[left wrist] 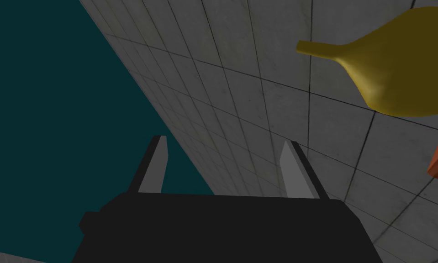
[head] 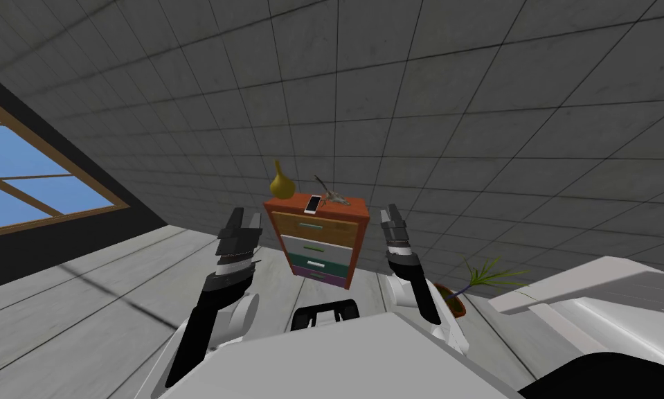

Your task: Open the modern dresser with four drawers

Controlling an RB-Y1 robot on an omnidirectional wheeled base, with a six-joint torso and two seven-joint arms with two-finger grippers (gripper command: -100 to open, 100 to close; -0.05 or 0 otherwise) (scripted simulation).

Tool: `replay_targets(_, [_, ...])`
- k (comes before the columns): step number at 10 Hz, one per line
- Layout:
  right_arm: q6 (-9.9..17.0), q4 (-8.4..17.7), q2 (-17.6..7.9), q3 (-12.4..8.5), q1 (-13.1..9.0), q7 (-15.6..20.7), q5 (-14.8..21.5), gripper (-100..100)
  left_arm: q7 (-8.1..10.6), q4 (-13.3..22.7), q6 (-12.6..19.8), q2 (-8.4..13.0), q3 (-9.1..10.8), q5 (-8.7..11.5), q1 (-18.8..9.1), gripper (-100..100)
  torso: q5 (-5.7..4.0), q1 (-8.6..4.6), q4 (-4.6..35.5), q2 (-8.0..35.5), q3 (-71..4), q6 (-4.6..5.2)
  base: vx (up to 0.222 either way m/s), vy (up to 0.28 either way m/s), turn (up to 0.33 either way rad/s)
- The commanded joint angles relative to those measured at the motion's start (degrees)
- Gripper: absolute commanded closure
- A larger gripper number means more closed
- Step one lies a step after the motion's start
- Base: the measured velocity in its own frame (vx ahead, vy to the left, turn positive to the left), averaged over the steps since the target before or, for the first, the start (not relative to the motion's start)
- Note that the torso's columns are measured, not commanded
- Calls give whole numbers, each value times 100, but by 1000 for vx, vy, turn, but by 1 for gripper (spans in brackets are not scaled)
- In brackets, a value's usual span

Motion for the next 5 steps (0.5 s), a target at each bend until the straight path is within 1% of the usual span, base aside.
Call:
replay_targets(1, [0,0,0,0,0,0,0,0,0,0,0,0,0,0,0,0,0,0,423,423,-846,0,0,0,0])
replay_targets(2, [0,0,0,0,0,0,0,0,0,0,0,0,0,0,0,0,0,0,846,846,-1691,0,0,0,0])
replay_targets(3, [0,0,0,0,0,0,0,0,-21,186,-36,251,-18,-8,-33,-100,0,0,1269,1269,-2538,0,13,-5,-28])
replay_targets(4, [0,2,0,0,0,0,0,0,-34,301,-58,341,-29,-13,-54,-100,1,0,1457,1460,-2933,1,17,-5,-38])
replay_targets(5, [1,3,0,0,1,0,0,0,-49,435,-84,418,-42,-18,-78,-100,1,1,1513,1511,-3046,0,17,-7,-26])
